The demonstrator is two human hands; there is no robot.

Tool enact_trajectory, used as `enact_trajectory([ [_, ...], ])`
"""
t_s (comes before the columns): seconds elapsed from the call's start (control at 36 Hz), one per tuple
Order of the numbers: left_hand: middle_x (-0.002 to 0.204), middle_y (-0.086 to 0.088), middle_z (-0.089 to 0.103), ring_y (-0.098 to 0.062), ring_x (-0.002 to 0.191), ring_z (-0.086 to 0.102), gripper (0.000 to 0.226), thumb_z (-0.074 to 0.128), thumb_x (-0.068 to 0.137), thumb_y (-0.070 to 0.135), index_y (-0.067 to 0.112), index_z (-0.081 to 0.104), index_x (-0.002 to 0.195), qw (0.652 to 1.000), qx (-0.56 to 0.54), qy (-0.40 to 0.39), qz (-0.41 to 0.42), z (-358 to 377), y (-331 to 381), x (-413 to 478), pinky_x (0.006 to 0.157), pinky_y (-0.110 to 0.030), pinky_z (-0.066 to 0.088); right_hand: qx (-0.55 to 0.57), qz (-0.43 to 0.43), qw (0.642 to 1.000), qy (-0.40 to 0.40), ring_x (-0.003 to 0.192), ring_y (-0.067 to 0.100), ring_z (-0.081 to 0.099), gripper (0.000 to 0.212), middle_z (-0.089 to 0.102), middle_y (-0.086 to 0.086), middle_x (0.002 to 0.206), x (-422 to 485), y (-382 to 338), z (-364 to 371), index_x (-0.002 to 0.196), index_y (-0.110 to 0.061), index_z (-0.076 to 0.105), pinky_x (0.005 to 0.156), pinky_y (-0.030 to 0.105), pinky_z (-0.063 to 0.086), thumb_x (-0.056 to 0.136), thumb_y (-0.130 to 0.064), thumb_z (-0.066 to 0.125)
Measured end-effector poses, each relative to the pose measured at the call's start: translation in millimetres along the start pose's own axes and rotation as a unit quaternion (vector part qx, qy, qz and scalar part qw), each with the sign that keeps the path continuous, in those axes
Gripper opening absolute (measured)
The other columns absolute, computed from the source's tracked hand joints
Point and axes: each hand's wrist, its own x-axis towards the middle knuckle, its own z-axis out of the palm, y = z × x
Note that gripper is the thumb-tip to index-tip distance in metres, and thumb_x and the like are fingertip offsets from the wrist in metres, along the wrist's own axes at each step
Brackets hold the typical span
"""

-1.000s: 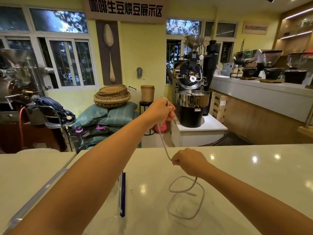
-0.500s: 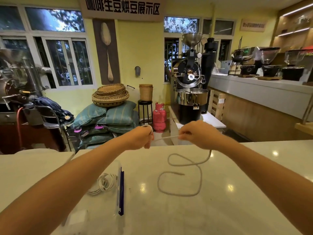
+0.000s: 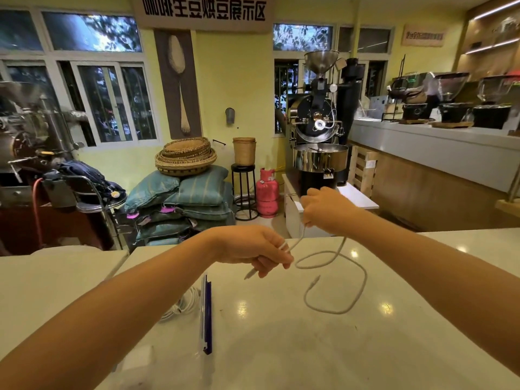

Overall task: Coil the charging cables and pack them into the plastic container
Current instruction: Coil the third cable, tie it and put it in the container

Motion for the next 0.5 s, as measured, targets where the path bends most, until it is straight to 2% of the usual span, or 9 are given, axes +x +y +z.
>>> enact_trajectory([
  [0.08, 0.042, 0.012, 0.044, -0.001, 0.043, 0.042, 0.02, 0.043, 0.092, 0.006, 0.012, 0.05, 0.074, 0.999, -0.041, -0.008, 0.031, 8, 2, 6, 0.057, -0.016, 0.046, 0.045, 0.027, 0.997, -0.056, 0.105, 0.029, 0.052, 0.026, 0.052, 0.012, 0.115, 9, -16, 2, 0.111, -0.005, 0.058, 0.08, 0.035, 0.045, 0.085, -0.007, 0.055],
  [0.17, 0.048, 0.01, 0.052, -0.004, 0.048, 0.049, 0.025, 0.038, 0.093, 0.006, 0.012, 0.053, 0.074, 0.99, -0.12, 0.0, 0.08, 12, 2, 9, 0.065, -0.019, 0.052, 0.124, 0.084, 0.985, -0.088, 0.104, 0.03, 0.055, 0.028, 0.053, 0.013, 0.116, 17, -25, 2, 0.111, -0.003, 0.056, 0.084, 0.037, 0.045, 0.084, 0.0, 0.054],
  [0.28, 0.057, 0.004, 0.063, -0.007, 0.057, 0.061, 0.02, 0.04, 0.092, 0.013, 0.009, 0.055, 0.079, 0.965, -0.209, 0.024, 0.158, 12, 4, 7, 0.076, -0.024, 0.055, 0.291, 0.096, 0.951, -0.031, 0.097, 0.029, 0.057, 0.016, 0.063, 0.017, 0.106, 13, -26, 4, 0.099, -0.001, 0.06, 0.076, 0.026, 0.038, 0.089, -0.006, 0.048],
  [0.36, 0.061, 0.002, 0.067, -0.01, 0.063, 0.064, 0.024, 0.037, 0.093, 0.015, 0.01, 0.056, 0.079, 0.945, -0.243, 0.082, 0.202, 8, 6, 7, 0.088, -0.033, 0.048, 0.405, 0.106, 0.908, 0.01, 0.092, 0.023, 0.053, 0.019, 0.062, 0.019, 0.105, 4, -30, 13, 0.099, 0.001, 0.06, 0.086, 0.024, 0.04, 0.09, -0.011, 0.048],
  [0.42, 0.062, 0.001, 0.069, -0.012, 0.068, 0.064, 0.029, 0.033, 0.095, 0.015, 0.01, 0.058, 0.079, 0.932, -0.267, 0.114, 0.218, 6, 9, 8, 0.087, -0.033, 0.046, 0.513, 0.097, 0.851, 0.052, 0.094, 0.027, 0.056, 0.018, 0.063, 0.021, 0.102, 2, -37, 20, 0.097, 0.003, 0.061, 0.086, 0.026, 0.046, 0.09, -0.008, 0.049],
  [0.44, 0.063, 0.0, 0.07, -0.013, 0.069, 0.064, 0.031, 0.032, 0.095, 0.015, 0.011, 0.058, 0.079, 0.926, -0.28, 0.12, 0.222, 5, 11, 9, 0.082, -0.031, 0.048, 0.584, 0.093, 0.803, 0.075, 0.096, 0.029, 0.057, 0.015, 0.063, 0.018, 0.099, 0, -42, 23, 0.094, -0.002, 0.062, 0.086, 0.027, 0.048, 0.089, -0.008, 0.049],
  [0.5, 0.062, 0.0, 0.071, -0.011, 0.065, 0.065, 0.031, 0.03, 0.096, 0.015, 0.01, 0.056, 0.079, 0.916, -0.303, 0.127, 0.231, 6, 15, 10, 0.071, -0.026, 0.053, 0.739, 0.08, 0.66, 0.109, 0.095, 0.02, 0.062, 0.013, 0.063, 0.005, 0.095, -2, -52, 24, 0.092, -0.017, 0.061, 0.082, 0.022, 0.052, 0.089, -0.016, 0.049],
])
